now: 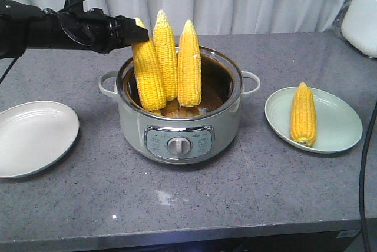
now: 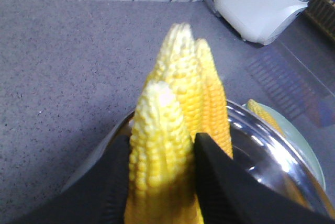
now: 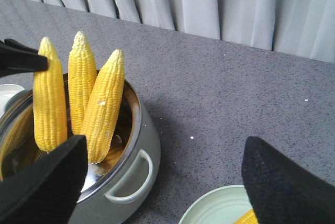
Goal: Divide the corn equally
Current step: 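Lift the corn cob out and lower it onto the cream plate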
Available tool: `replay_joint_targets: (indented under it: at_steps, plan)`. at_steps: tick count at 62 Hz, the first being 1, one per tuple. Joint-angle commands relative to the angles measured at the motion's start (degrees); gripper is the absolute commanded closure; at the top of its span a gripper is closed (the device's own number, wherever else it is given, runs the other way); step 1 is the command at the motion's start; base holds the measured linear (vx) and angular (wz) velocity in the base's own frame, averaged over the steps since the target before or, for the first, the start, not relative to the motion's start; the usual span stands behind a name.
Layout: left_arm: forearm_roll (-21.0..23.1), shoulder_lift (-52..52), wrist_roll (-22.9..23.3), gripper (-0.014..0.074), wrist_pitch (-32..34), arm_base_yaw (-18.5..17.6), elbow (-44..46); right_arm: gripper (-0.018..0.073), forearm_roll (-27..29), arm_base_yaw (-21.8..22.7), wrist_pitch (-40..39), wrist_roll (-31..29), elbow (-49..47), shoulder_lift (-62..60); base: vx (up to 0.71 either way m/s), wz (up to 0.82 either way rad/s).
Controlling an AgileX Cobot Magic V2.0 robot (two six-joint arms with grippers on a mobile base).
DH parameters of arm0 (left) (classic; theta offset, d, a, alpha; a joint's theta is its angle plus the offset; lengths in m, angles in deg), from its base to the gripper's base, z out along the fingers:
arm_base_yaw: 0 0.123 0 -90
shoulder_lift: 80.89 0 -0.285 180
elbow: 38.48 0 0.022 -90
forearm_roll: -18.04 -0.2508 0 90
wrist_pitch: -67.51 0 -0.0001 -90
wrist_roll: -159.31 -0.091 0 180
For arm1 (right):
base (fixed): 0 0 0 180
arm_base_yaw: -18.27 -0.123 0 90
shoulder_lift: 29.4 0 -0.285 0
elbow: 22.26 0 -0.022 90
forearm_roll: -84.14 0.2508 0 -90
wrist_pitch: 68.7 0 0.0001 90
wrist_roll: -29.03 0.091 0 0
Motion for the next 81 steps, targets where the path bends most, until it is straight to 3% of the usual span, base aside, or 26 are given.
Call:
replay_joint_targets:
  at_steps: [1,13,21,29,42,50,56,81]
  plan:
    - [3.4,-7.1,-0.2,0.0605,0.2,0.1,2.0,-0.0019,3.2,0.2,-1.0,-0.4,-1.6,-2.2,0.0,0.0]
    - [1.5,-16.4,0.1,0.0605,-1.5,3.1,2.0,-0.0019,3.3,0.2,-1.5,0.0,-1.6,-2.2,0.0,0.0]
    - [-5.9,-22.8,1.3,0.0605,-4.4,6.3,2.0,-0.0019,3.4,0.2,-1.5,0.0,-1.6,-2.2,0.0,0.0]
    - [-21.5,-27.4,10.2,0.0605,-7.4,8.3,2.0,-0.0019,3.7,0.2,-1.5,0.0,-1.6,-2.1,0.0,0.0]
    - [-52.3,-28.5,32.6,0.0605,-11.7,8.5,-0.1,-0.0019,3.7,0.2,-1.3,0.0,-1.6,-2.1,0.0,0.0]
    - [-65.6,-28.5,42.3,0.0605,-10.2,8.5,-4.9,-0.0019,3.7,0.2,-1.2,0.1,-1.6,-2.1,0.0,0.0]
    - [-68.2,-28.0,44.4,0.0605,-7.1,8.5,-9.0,-0.0019,3.7,0.2,-0.7,0.1,-1.6,-2.1,0.0,0.0]
    - [-68.1,-19.1,45.0,0.0605,-4.6,8.5,-13.6,-0.0019,3.7,0.2,-0.4,0.1,-1.6,-2.1,0.0,0.0]
